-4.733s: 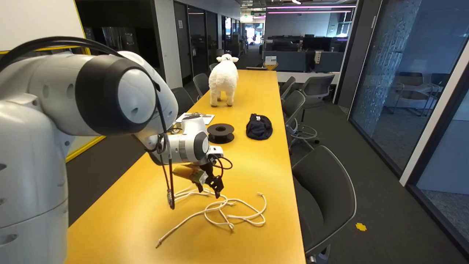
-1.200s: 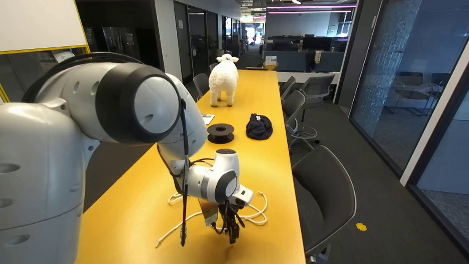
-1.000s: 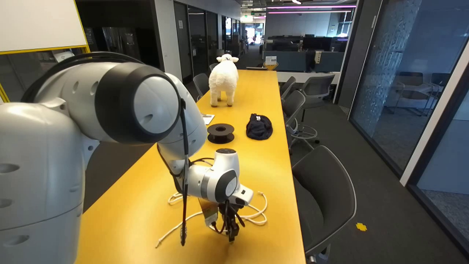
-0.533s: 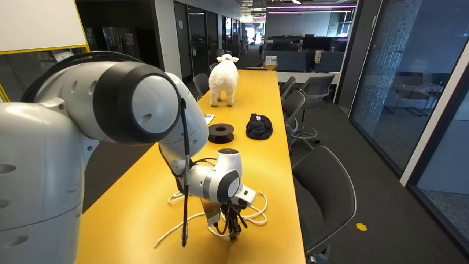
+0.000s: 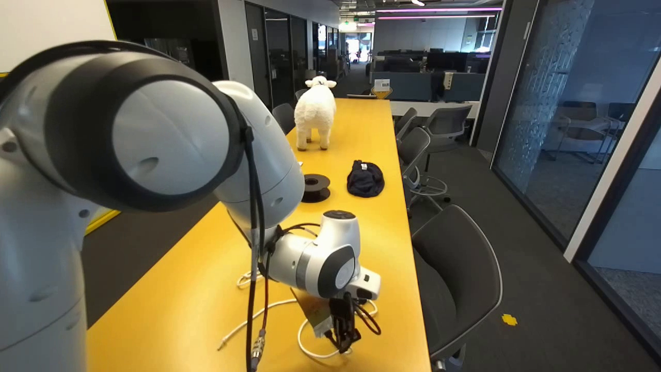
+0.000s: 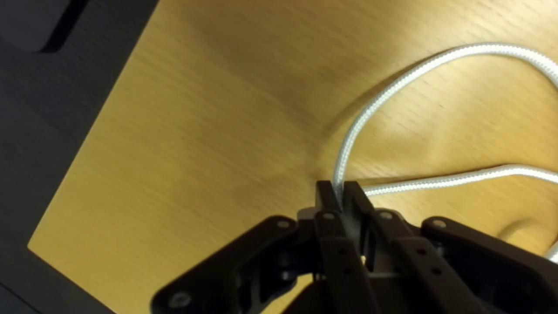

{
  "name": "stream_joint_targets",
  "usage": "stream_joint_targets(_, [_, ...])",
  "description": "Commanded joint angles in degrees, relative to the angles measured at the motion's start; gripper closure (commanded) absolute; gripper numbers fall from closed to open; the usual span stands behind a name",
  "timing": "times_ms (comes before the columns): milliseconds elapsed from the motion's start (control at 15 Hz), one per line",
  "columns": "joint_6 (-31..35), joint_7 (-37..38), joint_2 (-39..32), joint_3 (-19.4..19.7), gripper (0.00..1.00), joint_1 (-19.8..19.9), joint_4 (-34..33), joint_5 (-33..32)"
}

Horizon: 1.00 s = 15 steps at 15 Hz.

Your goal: Separate the two white ropes

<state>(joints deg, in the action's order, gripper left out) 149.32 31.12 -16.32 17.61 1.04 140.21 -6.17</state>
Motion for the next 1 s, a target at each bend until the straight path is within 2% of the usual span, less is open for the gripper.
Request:
stream_joint_targets(0, [-0.62,-14.32,4.78,-1.48,0.86,4.99,3.49,0.55])
stream_joint_targets(333, [-1.72,-26.43,3.48,-3.26,0.86,8.85,3.14,2.28])
stream_joint_targets(800, [-3.00,-27.57,4.32,-5.26,0.85,8.31,3.48,2.36])
stream_joint_targets(867, [-2.96,-26.89,4.48,-5.80,0.60,7.91,3.57,2.43])
stream_joint_targets(933, [-2.70,-26.68,4.72,-6.67,0.60,7.49,3.72,2.91])
